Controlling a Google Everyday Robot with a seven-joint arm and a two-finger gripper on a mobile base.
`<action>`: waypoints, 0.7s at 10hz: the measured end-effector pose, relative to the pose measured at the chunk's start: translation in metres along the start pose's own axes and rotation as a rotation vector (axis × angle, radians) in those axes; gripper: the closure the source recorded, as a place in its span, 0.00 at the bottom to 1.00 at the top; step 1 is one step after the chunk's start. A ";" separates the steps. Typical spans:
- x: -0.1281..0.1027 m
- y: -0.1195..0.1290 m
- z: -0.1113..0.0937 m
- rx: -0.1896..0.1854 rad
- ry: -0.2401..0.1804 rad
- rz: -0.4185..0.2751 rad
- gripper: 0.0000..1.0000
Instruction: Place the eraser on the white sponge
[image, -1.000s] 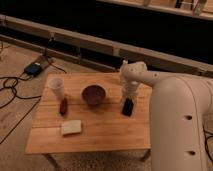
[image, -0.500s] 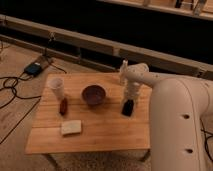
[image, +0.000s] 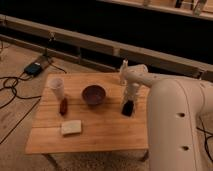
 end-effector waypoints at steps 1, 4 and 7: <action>0.000 0.001 0.001 0.000 0.003 -0.004 0.57; 0.000 0.005 -0.001 -0.003 0.003 -0.013 0.88; 0.004 0.012 -0.026 -0.009 -0.033 -0.033 1.00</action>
